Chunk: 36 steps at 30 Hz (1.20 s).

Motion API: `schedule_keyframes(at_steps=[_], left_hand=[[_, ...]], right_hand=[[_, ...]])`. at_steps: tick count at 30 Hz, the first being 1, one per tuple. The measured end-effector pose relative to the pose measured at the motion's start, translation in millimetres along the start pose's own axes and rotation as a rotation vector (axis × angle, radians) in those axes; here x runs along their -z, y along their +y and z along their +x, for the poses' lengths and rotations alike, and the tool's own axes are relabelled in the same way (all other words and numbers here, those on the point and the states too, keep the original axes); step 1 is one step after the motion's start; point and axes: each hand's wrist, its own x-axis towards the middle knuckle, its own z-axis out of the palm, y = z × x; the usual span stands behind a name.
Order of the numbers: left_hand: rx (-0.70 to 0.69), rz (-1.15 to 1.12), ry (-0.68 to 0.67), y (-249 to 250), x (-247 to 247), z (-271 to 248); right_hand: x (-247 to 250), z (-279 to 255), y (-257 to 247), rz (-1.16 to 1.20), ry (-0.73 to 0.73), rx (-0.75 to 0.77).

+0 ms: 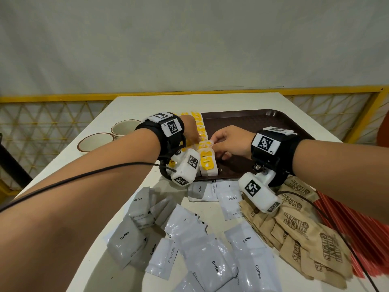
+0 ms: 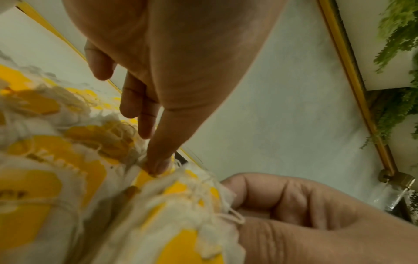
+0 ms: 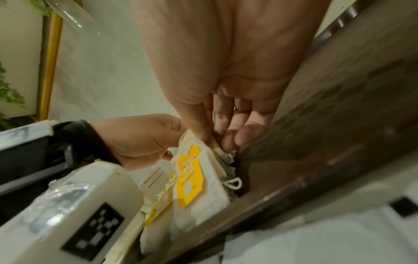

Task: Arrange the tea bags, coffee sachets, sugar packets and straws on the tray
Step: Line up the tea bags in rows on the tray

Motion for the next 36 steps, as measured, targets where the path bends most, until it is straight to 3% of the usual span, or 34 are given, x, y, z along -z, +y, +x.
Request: schedule_keyframes(at_steps=[5, 10, 16, 21, 25, 28, 34, 36], left_hand=[[-0.028, -0.101, 0.014, -0.5, -0.6, -1.8], [-0.030, -0.237, 0.118, -7.2, 3.4, -3.6], [-0.082, -0.221, -0.030, -13.0, -0.2, -10.9], [-0.140, -0.212, -0.082, -8.9, 0.8, -14.9], [-0.126, -0.169, -0.061, -9.5, -0.6, -12.7], [-0.118, -0.136, -0.060, -11.2, -2.5, -11.8], [-0.117, -0.082, 0.022, -11.1, -6.4, -10.4], [-0.108, -0.083, 0.106, -11.2, -8.5, -8.8]], right_hand=[[-6.3, 4.9, -2.1, 0.035, 0.032, -0.057], [-13.6, 8.0, -2.5, 0.109, 0.087, -0.123], [-12.4, 1.1, -4.2, 0.183, 0.092, -0.135], [-8.9, -2.6, 0.6, 0.087, 0.091, -0.075], [-7.9, -2.8, 0.6, 0.013, 0.141, 0.000], [-9.0, -3.7, -2.3, -0.006, 0.079, 0.020], [-15.1, 0.6, -1.3, -0.043, 0.074, -0.090], [-15.4, 1.7, -1.3, -0.031, 0.081, -0.112]])
